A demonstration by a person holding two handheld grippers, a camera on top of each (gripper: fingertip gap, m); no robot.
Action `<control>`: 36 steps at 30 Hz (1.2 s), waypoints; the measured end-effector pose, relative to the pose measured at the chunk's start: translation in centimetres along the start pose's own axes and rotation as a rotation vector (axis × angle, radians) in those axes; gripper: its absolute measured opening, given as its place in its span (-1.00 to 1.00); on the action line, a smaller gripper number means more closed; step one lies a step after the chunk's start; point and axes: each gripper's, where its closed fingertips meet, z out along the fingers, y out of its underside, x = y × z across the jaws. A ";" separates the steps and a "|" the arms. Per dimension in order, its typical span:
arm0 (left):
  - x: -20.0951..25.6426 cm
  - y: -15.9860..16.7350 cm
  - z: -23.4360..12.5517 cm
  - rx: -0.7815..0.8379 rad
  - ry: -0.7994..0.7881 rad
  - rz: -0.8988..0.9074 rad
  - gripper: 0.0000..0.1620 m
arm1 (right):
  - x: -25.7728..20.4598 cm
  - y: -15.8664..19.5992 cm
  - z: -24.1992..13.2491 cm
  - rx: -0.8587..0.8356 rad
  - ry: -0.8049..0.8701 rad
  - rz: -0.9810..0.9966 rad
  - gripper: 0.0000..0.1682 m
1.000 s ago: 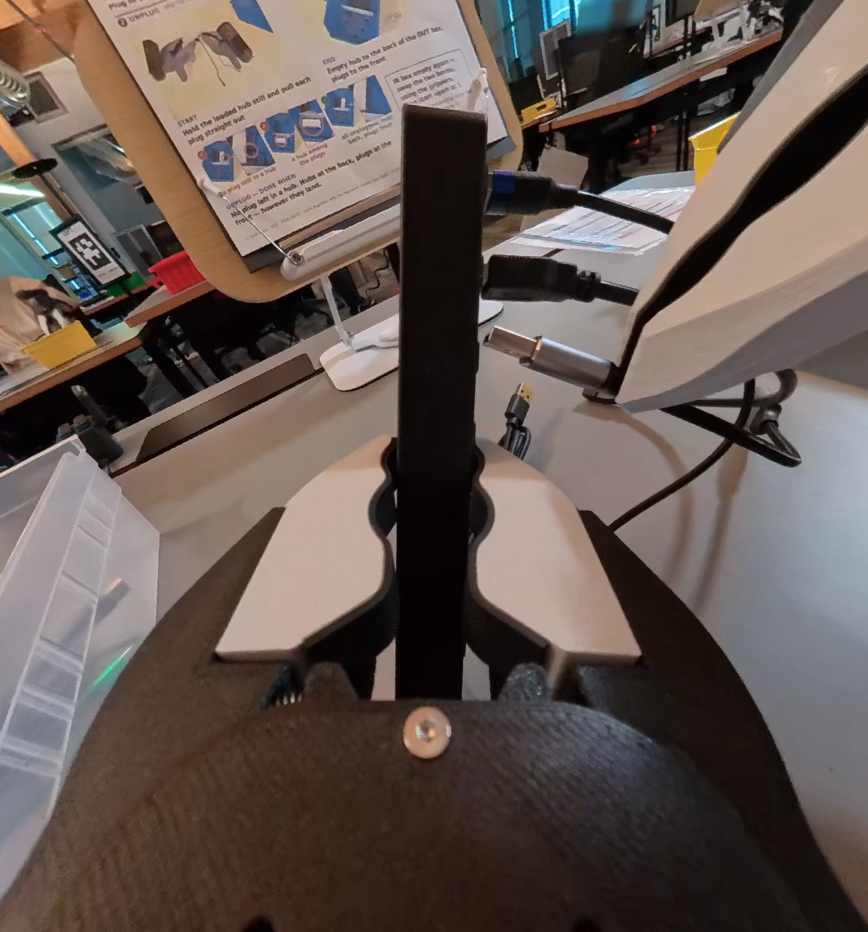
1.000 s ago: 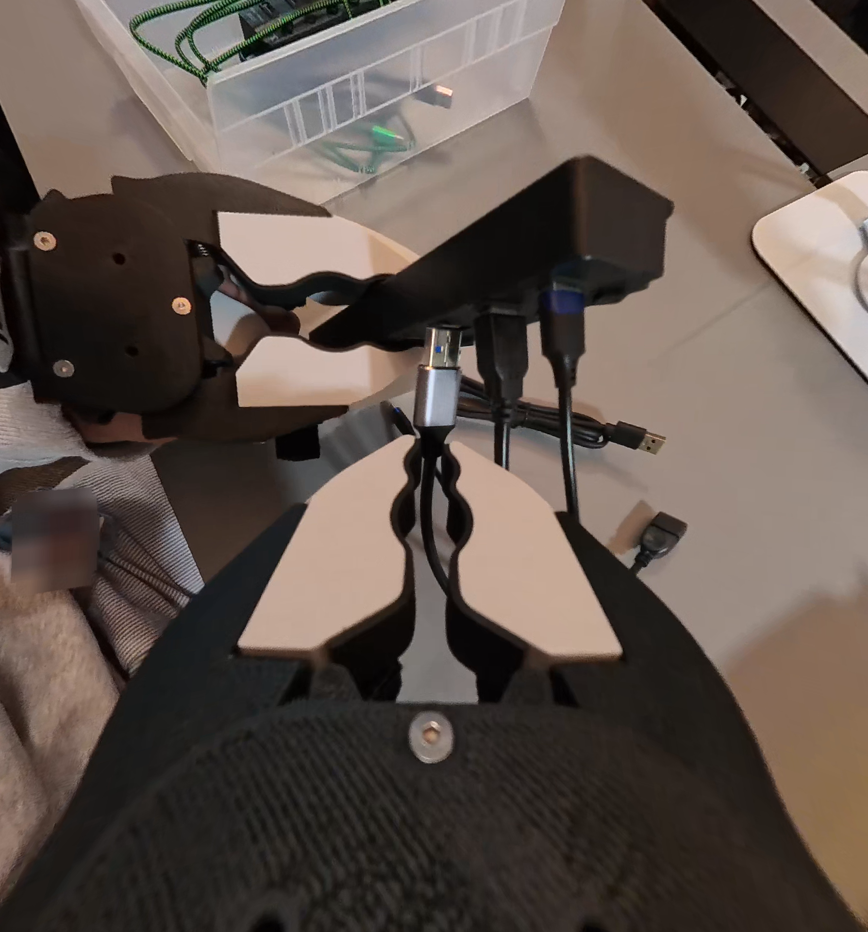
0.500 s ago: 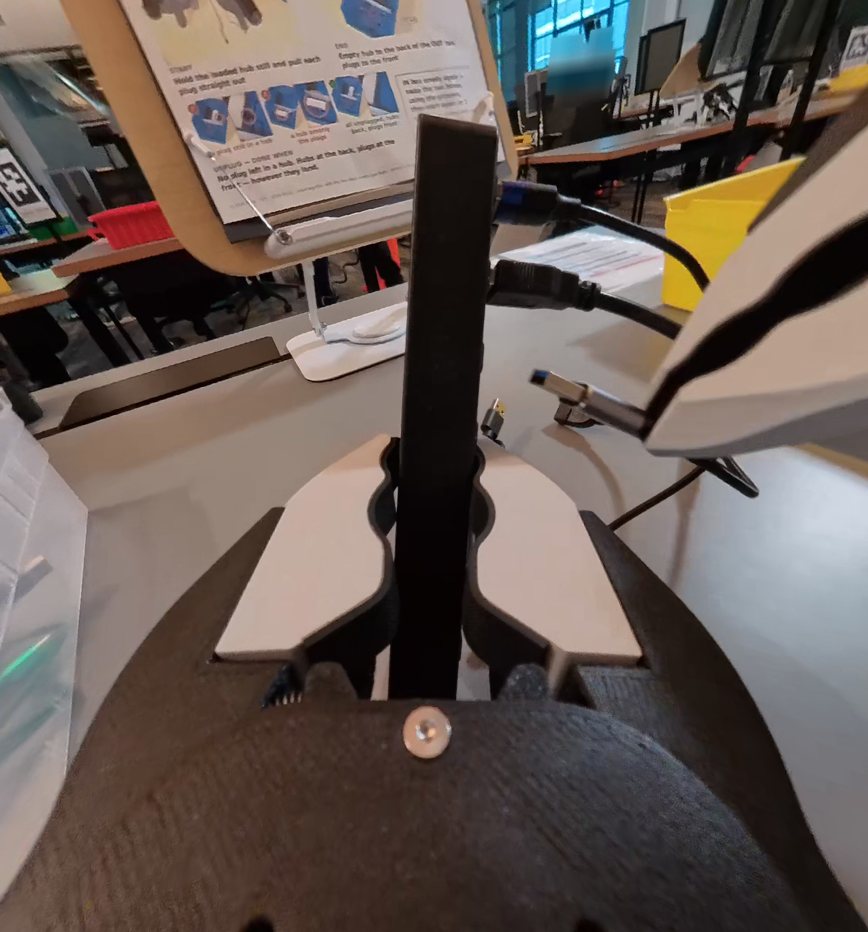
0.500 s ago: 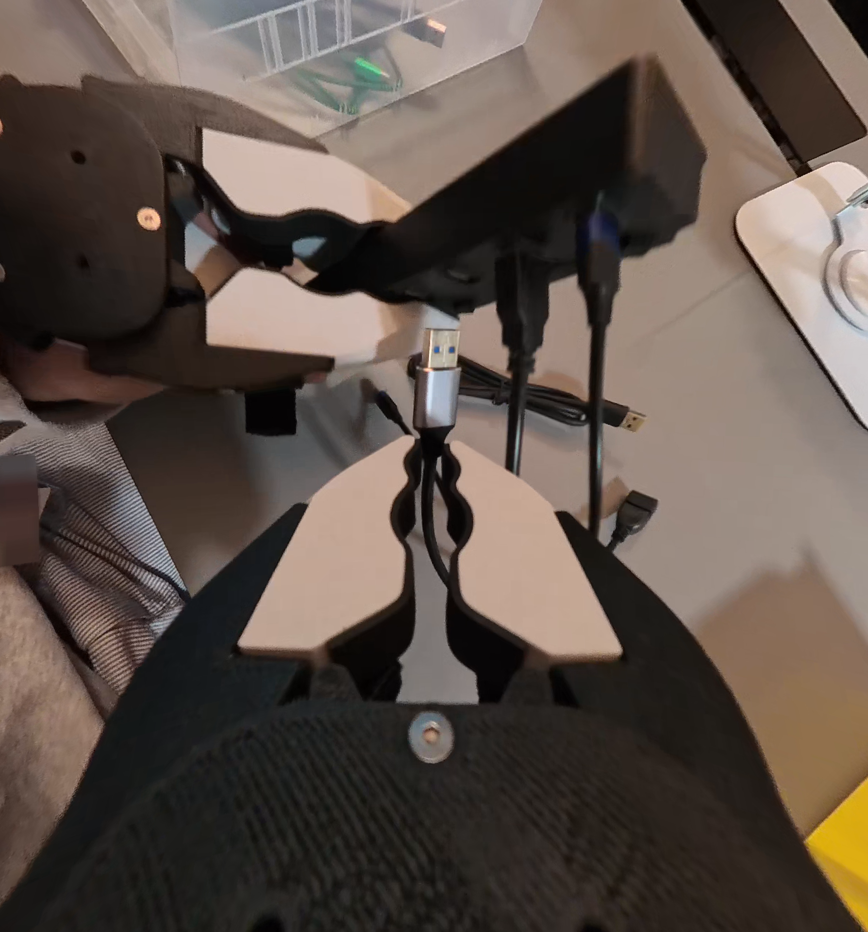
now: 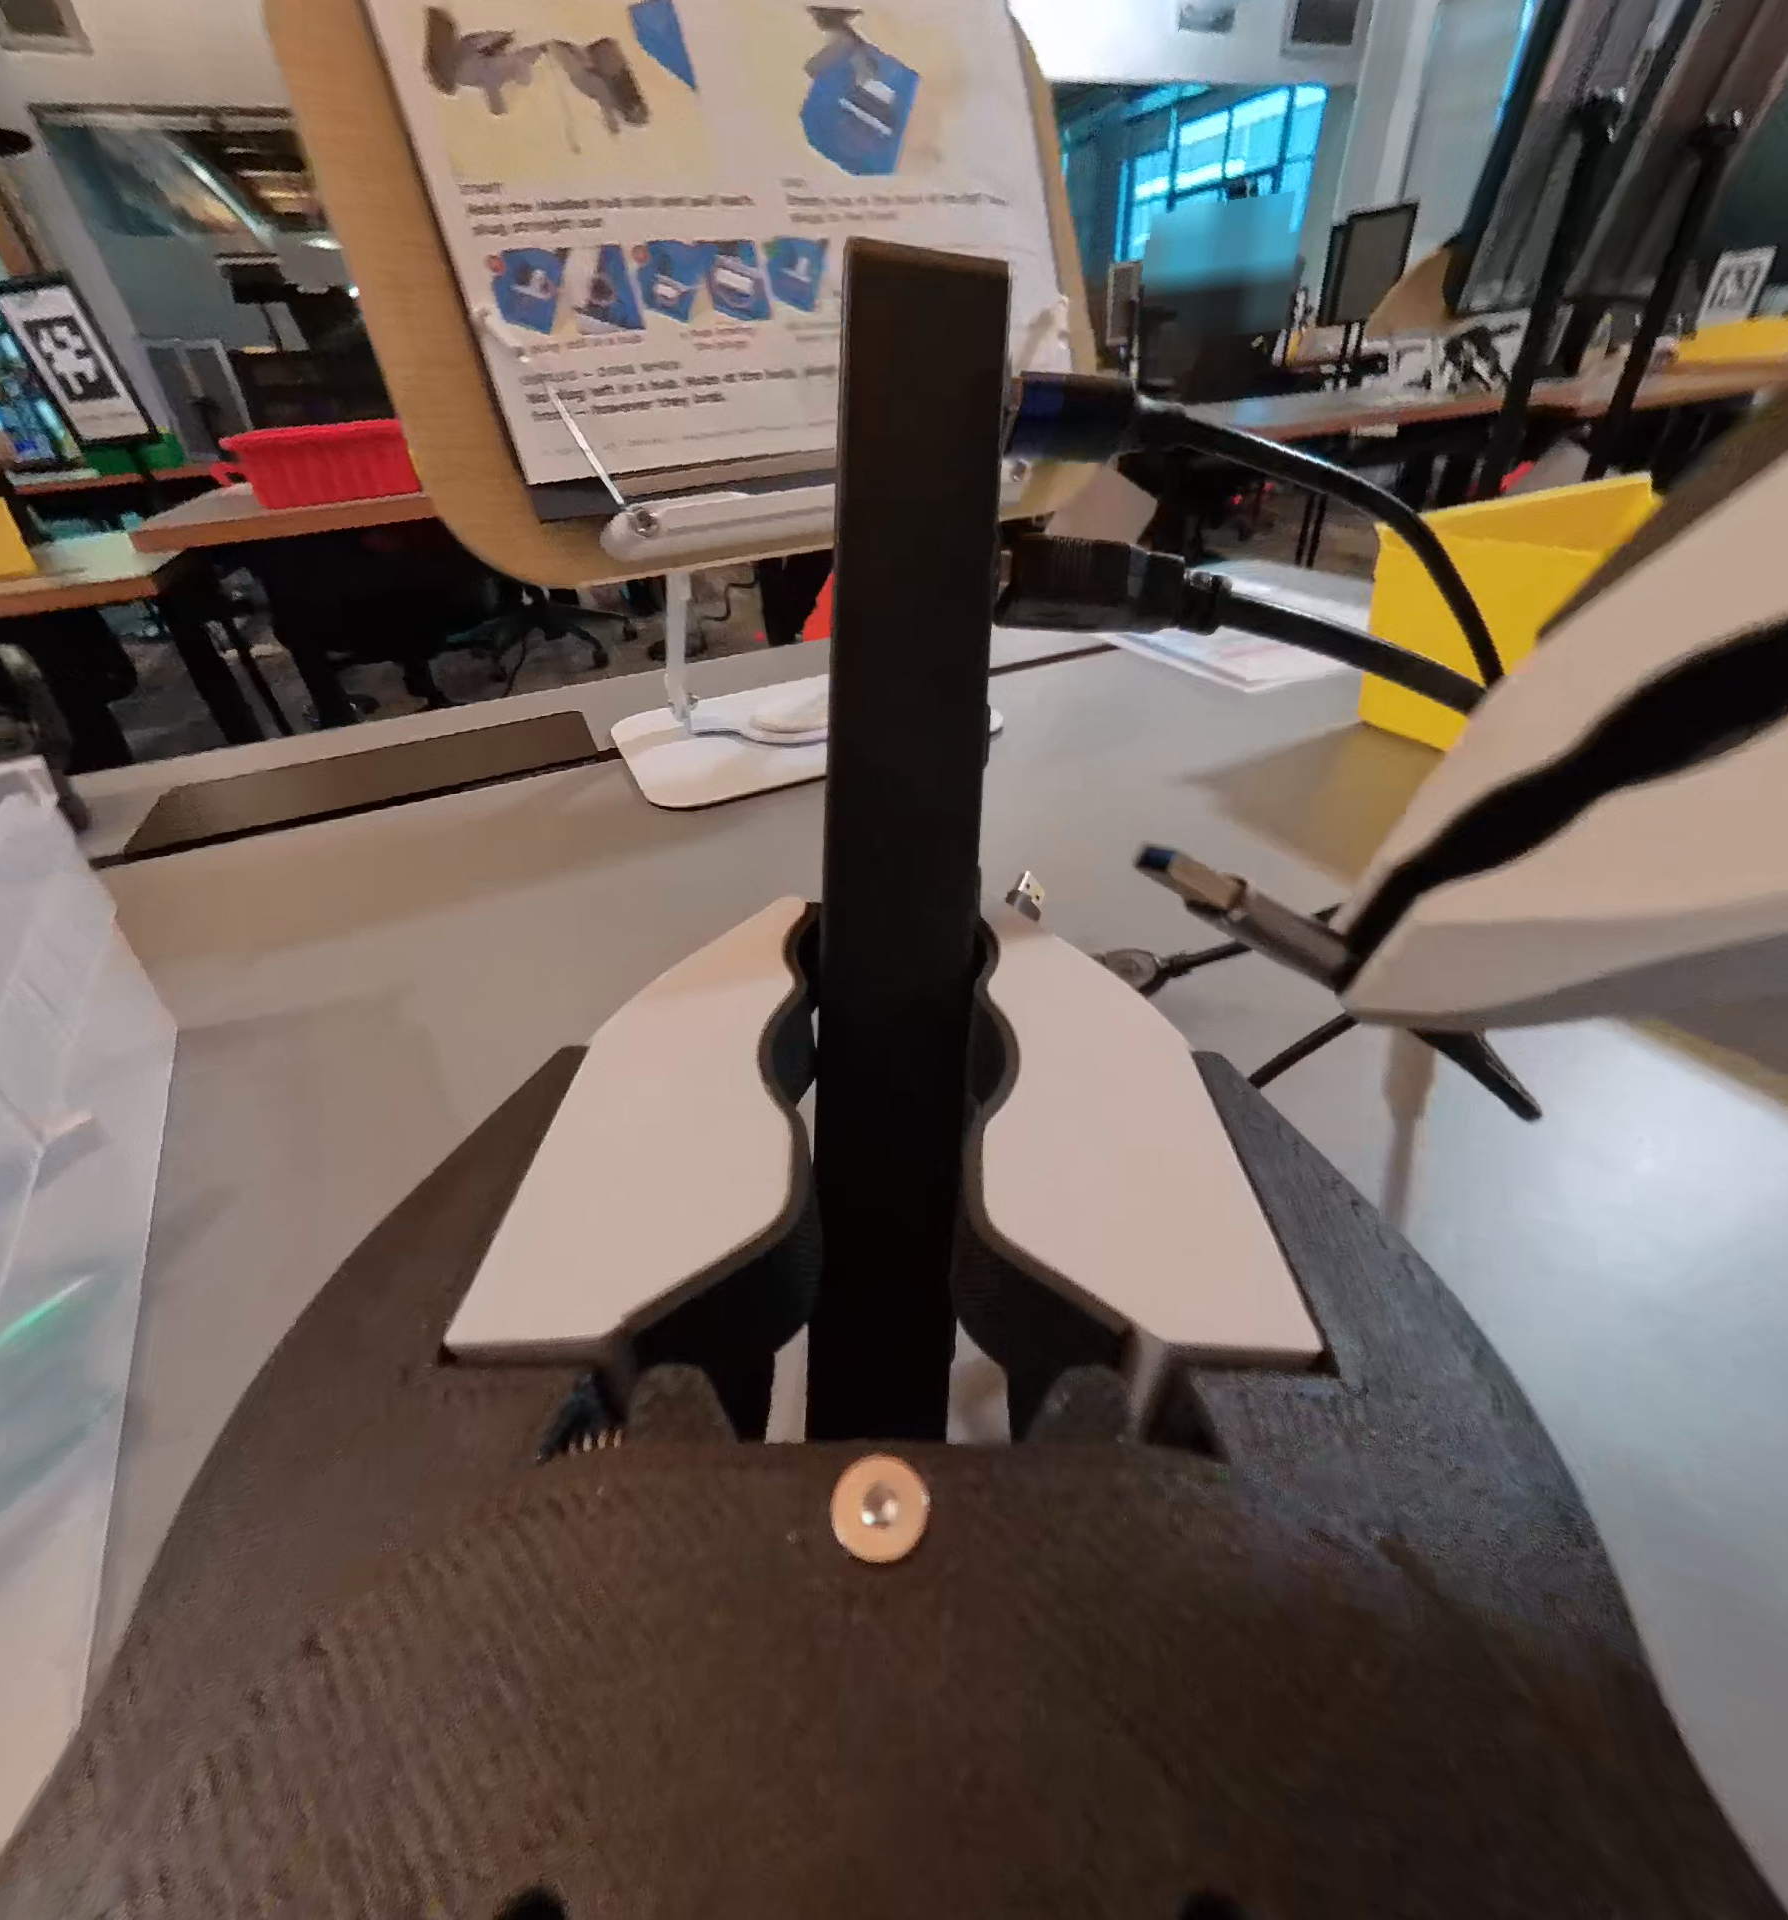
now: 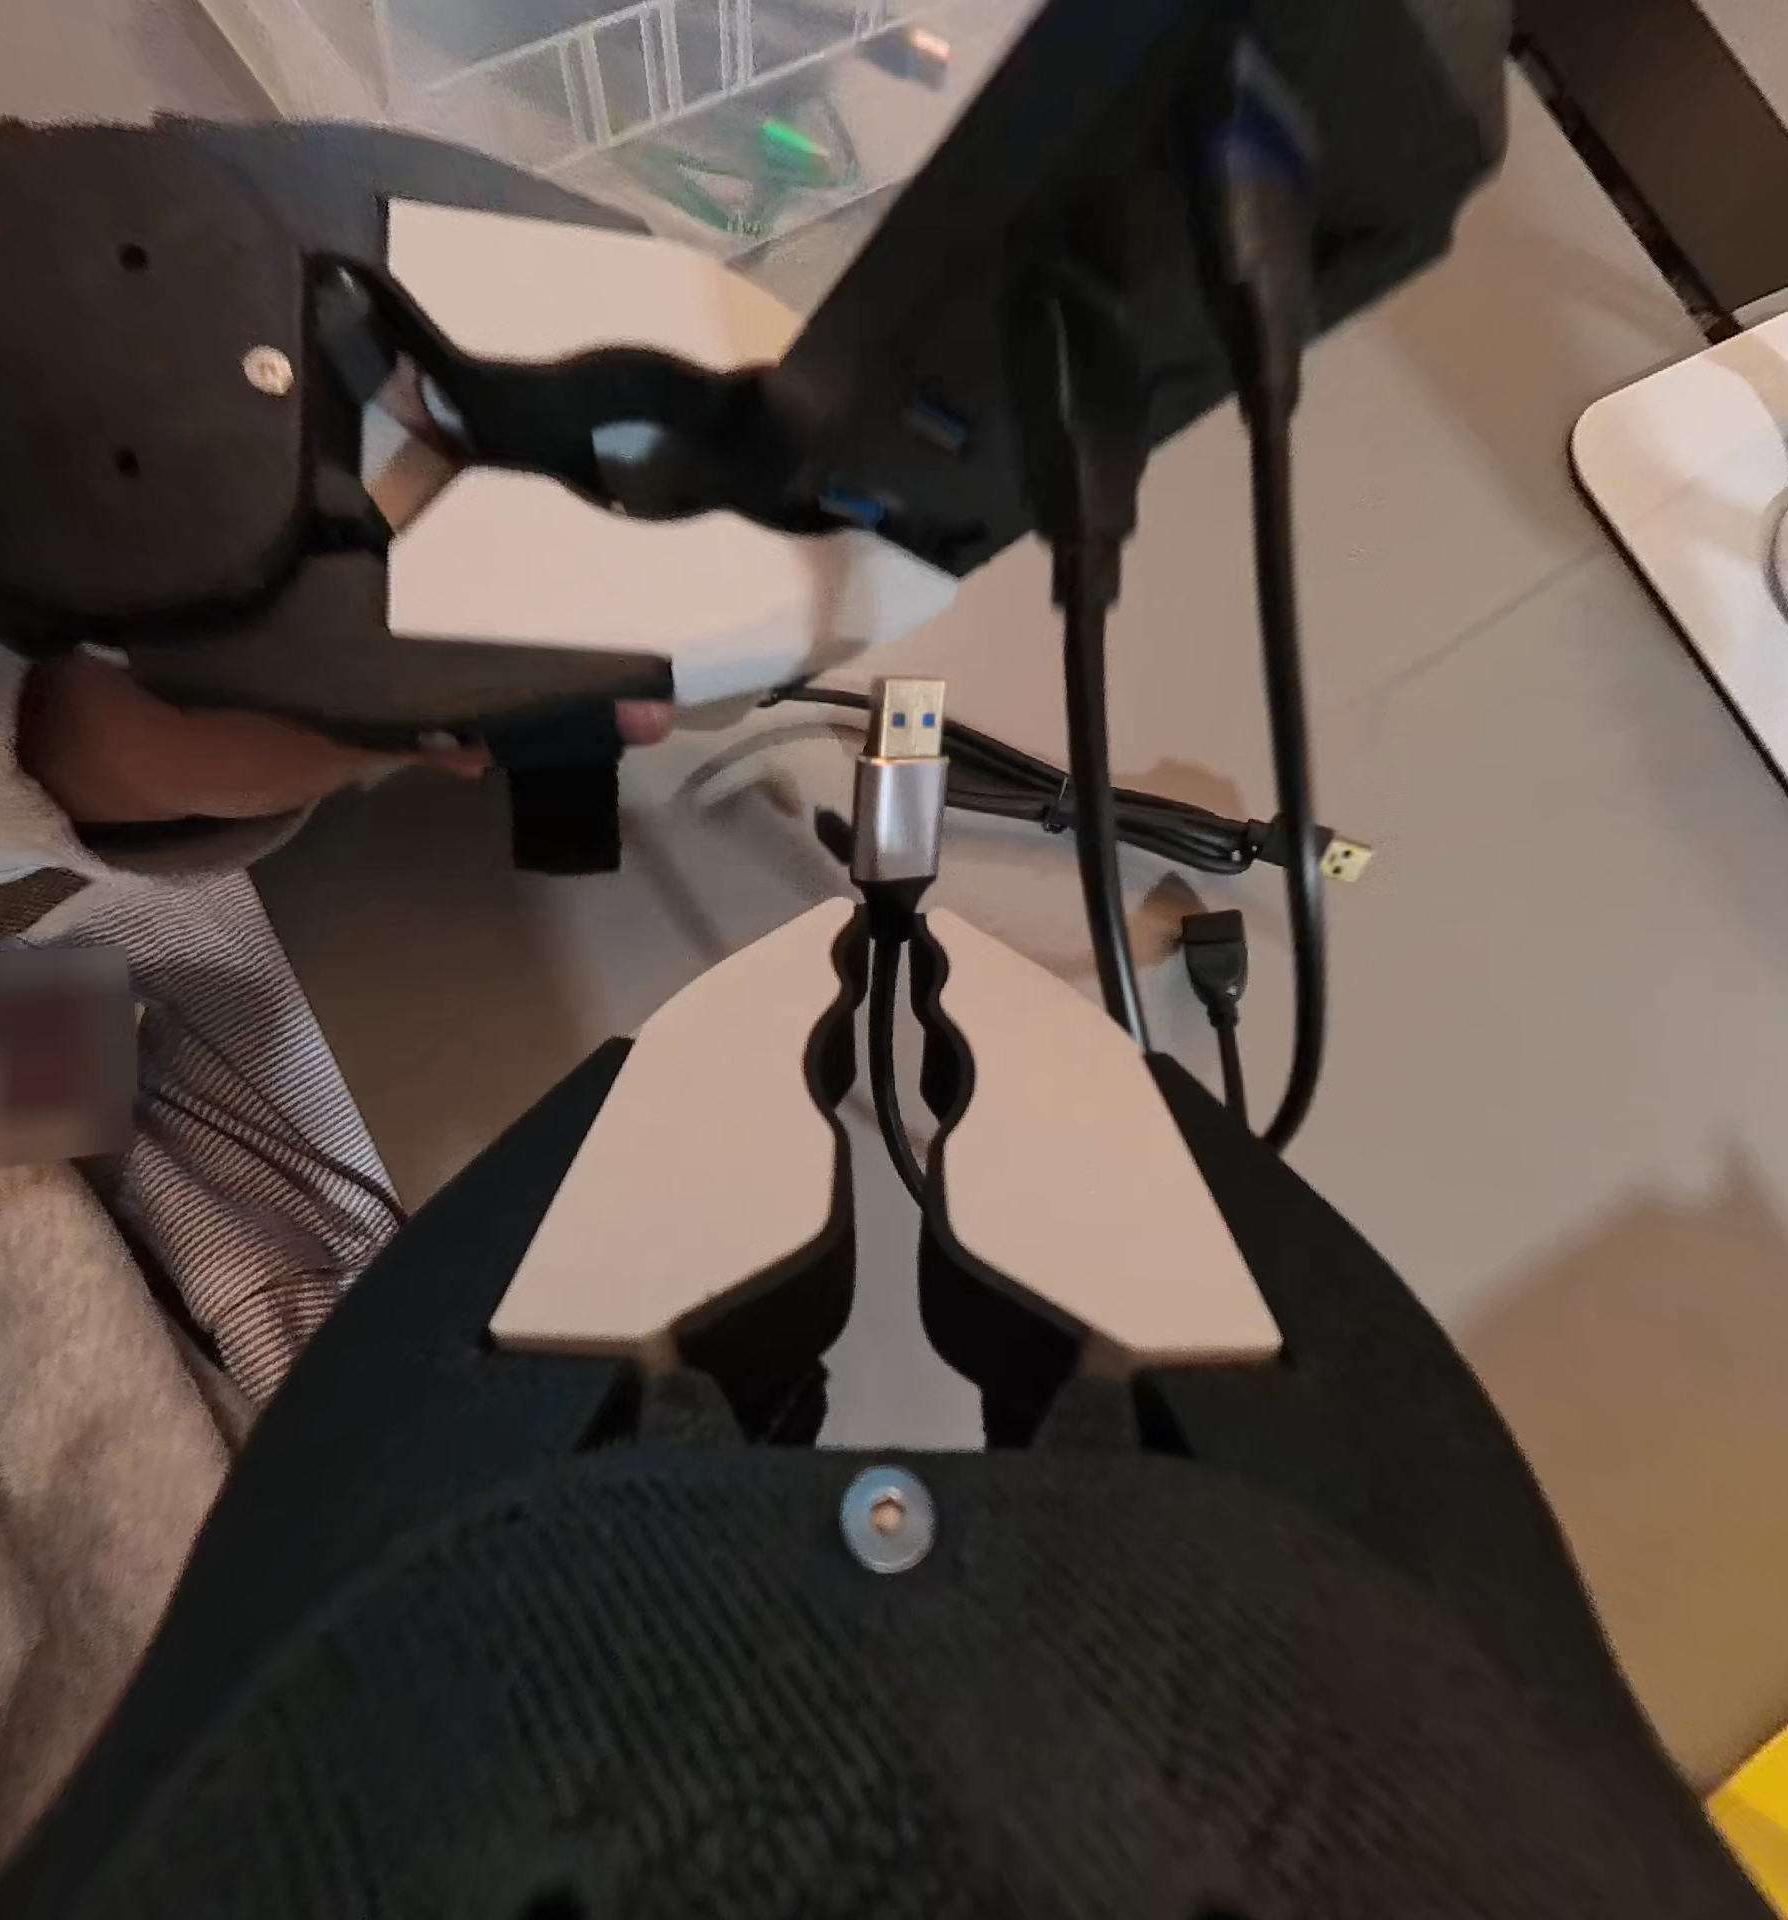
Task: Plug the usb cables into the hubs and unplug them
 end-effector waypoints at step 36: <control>3.7 0.0 -0.1 0.037 -0.024 0.442 -0.67 | 0.4 1.0 -1.3 -0.161 0.097 -0.030 -0.91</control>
